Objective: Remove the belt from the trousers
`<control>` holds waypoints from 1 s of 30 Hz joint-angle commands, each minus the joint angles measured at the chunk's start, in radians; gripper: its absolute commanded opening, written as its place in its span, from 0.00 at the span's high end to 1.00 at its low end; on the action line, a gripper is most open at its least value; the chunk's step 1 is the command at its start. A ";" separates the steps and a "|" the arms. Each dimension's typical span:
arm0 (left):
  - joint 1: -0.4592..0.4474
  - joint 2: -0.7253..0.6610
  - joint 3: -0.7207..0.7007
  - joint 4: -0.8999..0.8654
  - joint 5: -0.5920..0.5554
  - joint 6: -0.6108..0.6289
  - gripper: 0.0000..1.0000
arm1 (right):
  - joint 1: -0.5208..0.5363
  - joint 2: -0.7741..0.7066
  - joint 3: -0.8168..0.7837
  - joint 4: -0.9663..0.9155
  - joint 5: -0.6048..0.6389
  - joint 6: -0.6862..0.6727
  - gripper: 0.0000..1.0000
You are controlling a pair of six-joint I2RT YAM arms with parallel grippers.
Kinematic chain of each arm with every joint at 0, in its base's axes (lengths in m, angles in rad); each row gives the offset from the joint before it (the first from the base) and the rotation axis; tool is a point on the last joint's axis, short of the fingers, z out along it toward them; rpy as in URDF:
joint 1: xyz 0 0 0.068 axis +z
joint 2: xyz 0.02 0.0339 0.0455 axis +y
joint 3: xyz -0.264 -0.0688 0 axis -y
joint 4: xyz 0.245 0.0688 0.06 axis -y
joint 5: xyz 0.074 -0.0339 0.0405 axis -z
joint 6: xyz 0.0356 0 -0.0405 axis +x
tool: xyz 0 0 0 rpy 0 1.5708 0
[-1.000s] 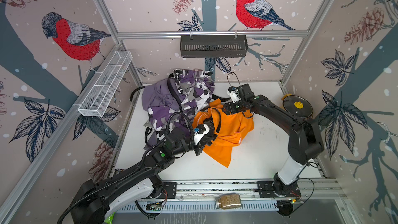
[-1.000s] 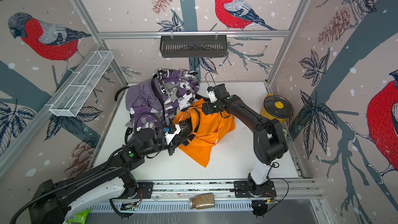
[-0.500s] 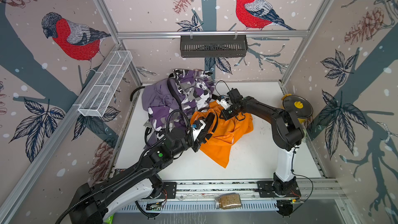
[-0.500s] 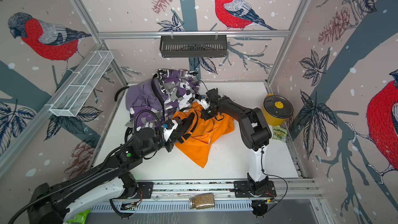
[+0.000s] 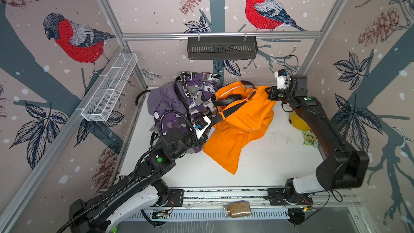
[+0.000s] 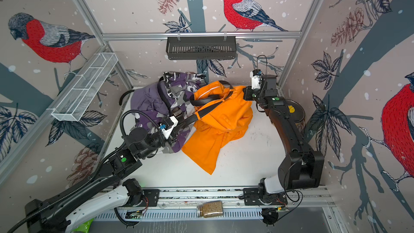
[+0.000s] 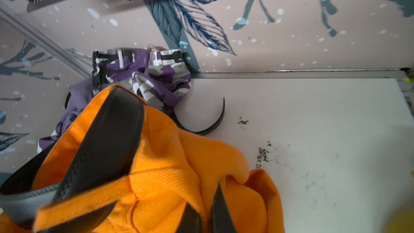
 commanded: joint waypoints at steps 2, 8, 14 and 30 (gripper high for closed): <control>0.091 -0.014 -0.083 0.185 -0.088 -0.047 1.00 | -0.092 -0.052 -0.075 0.116 0.085 0.075 1.00; 0.211 0.027 -0.154 0.185 -0.226 -0.197 1.00 | -0.166 -0.079 -0.153 0.151 0.082 0.097 1.00; 0.300 0.080 -0.184 0.115 -0.363 -0.398 1.00 | -0.185 -0.083 -0.162 0.145 0.083 0.098 1.00; 0.324 0.206 -0.102 -0.206 -0.231 -0.831 0.00 | -0.076 -0.070 -0.087 0.148 0.000 0.067 1.00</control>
